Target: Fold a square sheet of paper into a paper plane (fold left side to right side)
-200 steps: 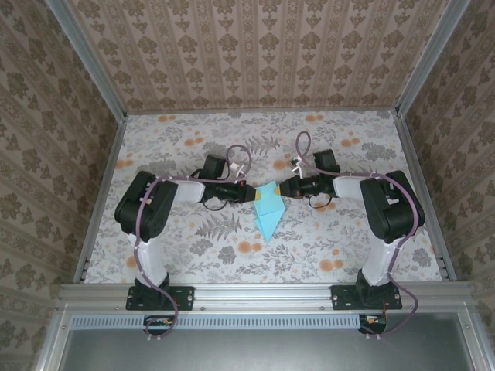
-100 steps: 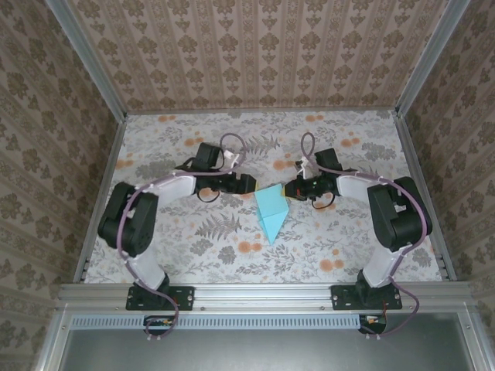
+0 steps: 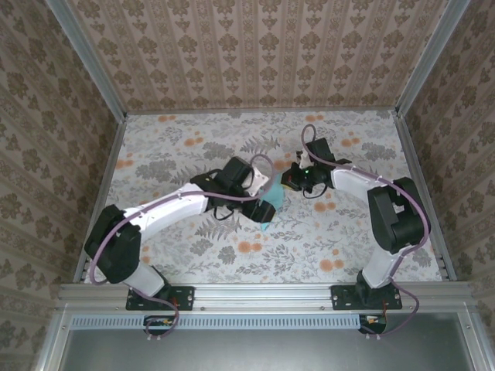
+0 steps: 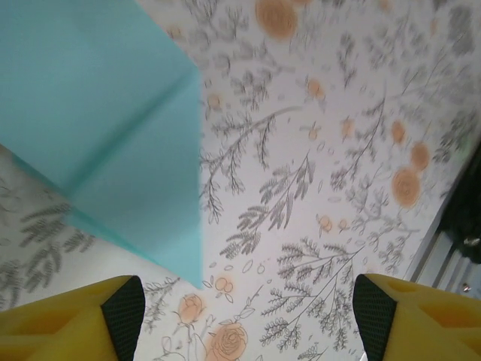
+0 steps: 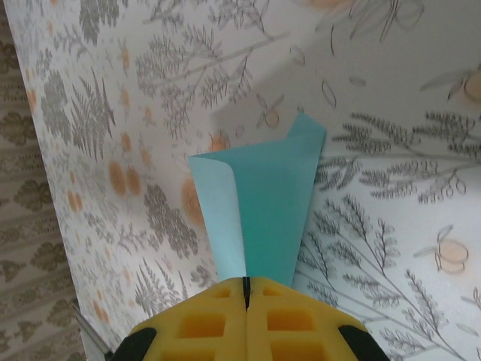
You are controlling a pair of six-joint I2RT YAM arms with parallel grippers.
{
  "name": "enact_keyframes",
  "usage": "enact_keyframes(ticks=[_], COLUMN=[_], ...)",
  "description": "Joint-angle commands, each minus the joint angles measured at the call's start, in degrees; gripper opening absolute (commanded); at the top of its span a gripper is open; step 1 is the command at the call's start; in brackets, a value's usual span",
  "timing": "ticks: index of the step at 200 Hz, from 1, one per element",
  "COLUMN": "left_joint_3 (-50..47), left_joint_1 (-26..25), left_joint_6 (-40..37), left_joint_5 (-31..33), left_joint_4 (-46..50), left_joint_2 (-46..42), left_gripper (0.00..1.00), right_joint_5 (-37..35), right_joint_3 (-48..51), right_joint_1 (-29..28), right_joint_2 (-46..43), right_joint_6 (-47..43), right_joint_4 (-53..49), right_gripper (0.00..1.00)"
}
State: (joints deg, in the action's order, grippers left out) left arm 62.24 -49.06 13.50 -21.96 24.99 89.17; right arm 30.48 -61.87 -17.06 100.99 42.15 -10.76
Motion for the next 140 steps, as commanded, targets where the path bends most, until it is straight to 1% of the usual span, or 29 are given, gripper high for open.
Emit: enact_keyframes(ticks=[1, 23, 53, 98, 121, 140], left_joint_3=[2.13, 4.1, 7.68, 11.92, 12.56, 12.64], left_joint_1=[-1.98, -3.39, -4.74, -6.39, -6.46, -6.42], left_joint_6=[1.77, 2.56, 2.18, 1.53, 1.69, 1.97], left_joint_5=[6.29, 8.96, 14.63, 20.7, 21.22, 20.98], left_joint_4=[2.91, 3.4, 5.65, 8.6, 8.48, 8.13], left_joint_2=[3.25, 6.62, 11.41, 16.83, 18.25, 18.8], left_gripper=[0.77, 0.77, 0.77, 0.74, 0.73, 0.69], right_joint_5=[-3.05, -3.32, -3.4, -3.45, -3.4, -3.19], right_joint_3=[-2.83, -4.2, -4.58, -4.84, -5.02, -5.19], right_joint_1=[-0.51, -0.89, -1.32, -1.73, -1.84, -2.01], right_joint_2=[2.59, 3.74, 4.48, 5.09, 5.52, 5.74], right_joint_6=[3.66, 3.89, 4.3, 4.52, 4.34, 4.4], right_joint_4=[-2.89, -3.78, -3.85, -4.04, -4.39, -4.42], right_gripper=[0.0, 0.0, 0.0, 0.0, 0.0, 0.0])
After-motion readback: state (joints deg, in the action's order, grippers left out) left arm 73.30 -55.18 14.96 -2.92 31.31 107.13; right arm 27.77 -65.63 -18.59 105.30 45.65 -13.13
